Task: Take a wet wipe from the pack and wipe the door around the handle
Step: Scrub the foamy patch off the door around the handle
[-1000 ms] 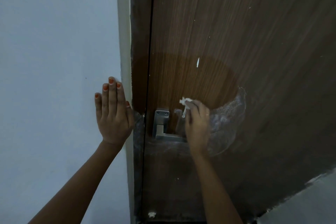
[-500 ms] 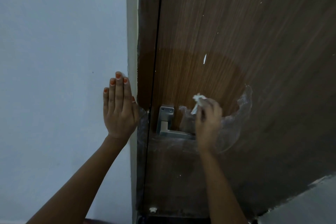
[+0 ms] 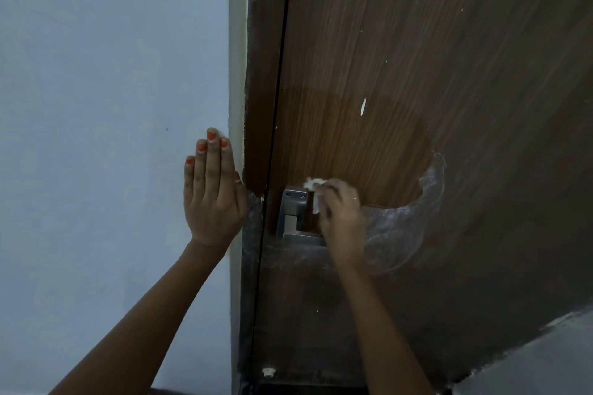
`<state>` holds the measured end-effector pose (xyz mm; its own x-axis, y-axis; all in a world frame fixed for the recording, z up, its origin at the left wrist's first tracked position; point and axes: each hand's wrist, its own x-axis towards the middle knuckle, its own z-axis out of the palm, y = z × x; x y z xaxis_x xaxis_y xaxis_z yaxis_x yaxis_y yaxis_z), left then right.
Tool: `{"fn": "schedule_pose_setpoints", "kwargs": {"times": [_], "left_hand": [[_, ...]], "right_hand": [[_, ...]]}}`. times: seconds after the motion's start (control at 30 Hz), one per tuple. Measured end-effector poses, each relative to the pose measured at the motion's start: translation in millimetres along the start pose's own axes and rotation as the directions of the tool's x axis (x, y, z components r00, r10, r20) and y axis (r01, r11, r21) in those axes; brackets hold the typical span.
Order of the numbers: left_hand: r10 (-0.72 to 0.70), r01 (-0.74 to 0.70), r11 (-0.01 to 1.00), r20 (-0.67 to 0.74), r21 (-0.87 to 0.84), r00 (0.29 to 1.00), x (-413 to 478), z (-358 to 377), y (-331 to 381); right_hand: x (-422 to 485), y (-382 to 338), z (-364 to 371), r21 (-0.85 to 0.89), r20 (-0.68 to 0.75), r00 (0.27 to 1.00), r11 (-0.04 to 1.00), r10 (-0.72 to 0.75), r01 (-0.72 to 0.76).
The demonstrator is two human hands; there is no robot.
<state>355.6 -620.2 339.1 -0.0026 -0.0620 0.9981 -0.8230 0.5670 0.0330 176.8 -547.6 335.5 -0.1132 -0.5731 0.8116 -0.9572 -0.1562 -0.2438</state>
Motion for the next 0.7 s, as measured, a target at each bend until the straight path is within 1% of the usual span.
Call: {"fn": "schedule_pose_setpoints", "kwargs": {"times": [0.03,0.07,0.1,0.17,0.2,0.27,0.3,0.37,0.4,0.43,0.5,0.53,0.57,0.6,0.63,0.7], "left_hand": [[-0.002,0.002,1.000,0.001,0.002,1.000,0,0,0],[-0.001,0.001,1.000,0.002,0.004,1.000,0,0,0],[0.003,-0.003,1.000,0.004,0.005,1.000,0,0,0],[0.009,-0.009,1.000,0.007,0.002,1.000,-1,0,0],[0.010,-0.010,1.000,0.007,-0.001,1.000,-1,0,0],[0.009,-0.009,1.000,0.005,-0.003,1.000,-1,0,-1],[0.008,-0.008,1.000,0.003,-0.002,1.000,-1,0,0],[0.006,-0.006,1.000,0.002,0.001,1.000,-1,0,0],[0.007,-0.007,1.000,0.002,-0.001,1.000,-1,0,0],[0.008,-0.008,1.000,0.002,-0.003,1.000,-1,0,0],[0.004,-0.004,1.000,0.000,-0.006,1.000,0,0,0],[0.002,-0.002,1.000,-0.001,-0.006,1.000,0,-1,0],[0.002,-0.002,1.000,-0.001,-0.007,1.000,0,-1,0],[0.004,-0.004,1.000,0.001,-0.006,1.000,0,-1,0],[0.006,-0.006,1.000,0.005,-0.005,1.000,0,-2,0],[0.010,-0.010,1.000,0.013,-0.007,1.000,1,-2,1]], "right_hand": [[-2,-1,2,-0.003,0.055,0.998,0.999,-0.035,0.035],[-6,1,3,0.014,0.091,0.995,1.000,-0.028,0.027],[-10,5,2,0.036,0.110,0.994,0.999,0.003,-0.007],[-20,17,-4,0.051,0.104,0.991,0.994,0.089,-0.095],[-23,24,-8,0.051,0.080,0.987,0.988,0.141,-0.145],[-24,37,-18,0.077,-0.028,0.965,0.963,0.262,-0.259],[-21,43,-22,0.112,-0.104,0.941,0.944,0.322,-0.311],[-12,48,-27,0.197,-0.245,0.869,0.900,0.430,-0.389],[-7,47,-28,0.222,-0.281,0.842,0.885,0.460,-0.409],[-5,44,-27,0.227,-0.284,0.844,0.888,0.454,-0.401],[-8,38,-22,0.149,-0.229,0.910,0.936,0.347,-0.319],[-13,39,-20,0.106,-0.202,0.933,0.953,0.299,-0.283],[-18,42,-20,0.092,-0.199,0.936,0.957,0.290,-0.276],[-22,47,-22,0.111,-0.227,0.919,0.946,0.323,-0.305],[-24,53,-26,0.159,-0.279,0.882,0.924,0.381,-0.349],[-22,64,-36,0.272,-0.384,0.762,0.853,0.521,-0.446]]}}
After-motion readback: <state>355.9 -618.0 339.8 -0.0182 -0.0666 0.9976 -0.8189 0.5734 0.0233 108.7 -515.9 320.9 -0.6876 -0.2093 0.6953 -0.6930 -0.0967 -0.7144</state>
